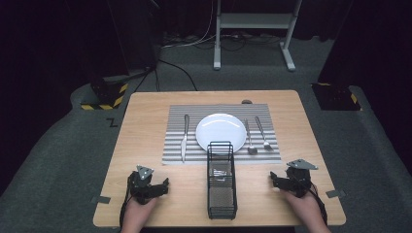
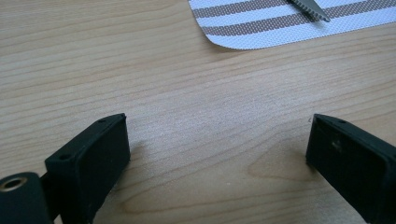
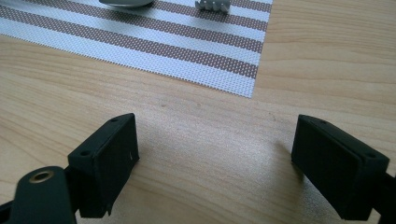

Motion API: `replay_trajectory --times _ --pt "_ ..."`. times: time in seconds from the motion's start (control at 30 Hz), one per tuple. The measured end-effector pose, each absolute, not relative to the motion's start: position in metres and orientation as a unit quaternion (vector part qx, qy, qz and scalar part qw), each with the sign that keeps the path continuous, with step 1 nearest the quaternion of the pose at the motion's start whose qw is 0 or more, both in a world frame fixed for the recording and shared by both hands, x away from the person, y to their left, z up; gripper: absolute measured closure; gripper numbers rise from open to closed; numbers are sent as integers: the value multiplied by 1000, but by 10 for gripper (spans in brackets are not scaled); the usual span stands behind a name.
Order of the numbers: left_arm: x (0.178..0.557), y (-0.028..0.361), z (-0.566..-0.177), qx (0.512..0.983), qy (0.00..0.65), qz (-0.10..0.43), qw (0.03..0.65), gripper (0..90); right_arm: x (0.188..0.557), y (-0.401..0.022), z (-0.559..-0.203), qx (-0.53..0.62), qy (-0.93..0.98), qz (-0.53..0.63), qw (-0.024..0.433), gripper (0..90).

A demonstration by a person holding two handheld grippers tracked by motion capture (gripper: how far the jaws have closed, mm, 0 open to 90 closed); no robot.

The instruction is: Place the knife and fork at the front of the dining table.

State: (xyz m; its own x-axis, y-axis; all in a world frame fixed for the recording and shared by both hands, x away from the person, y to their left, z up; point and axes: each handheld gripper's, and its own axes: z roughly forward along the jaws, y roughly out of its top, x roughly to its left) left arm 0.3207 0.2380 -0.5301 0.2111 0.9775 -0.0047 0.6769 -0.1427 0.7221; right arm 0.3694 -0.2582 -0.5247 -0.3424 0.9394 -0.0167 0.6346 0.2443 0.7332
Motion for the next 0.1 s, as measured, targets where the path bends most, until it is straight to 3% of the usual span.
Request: replay_trajectory --times 0.1 --pt "321 238 -530 715 578 245 307 62 369 -258 -525 523 753 323 236 145"
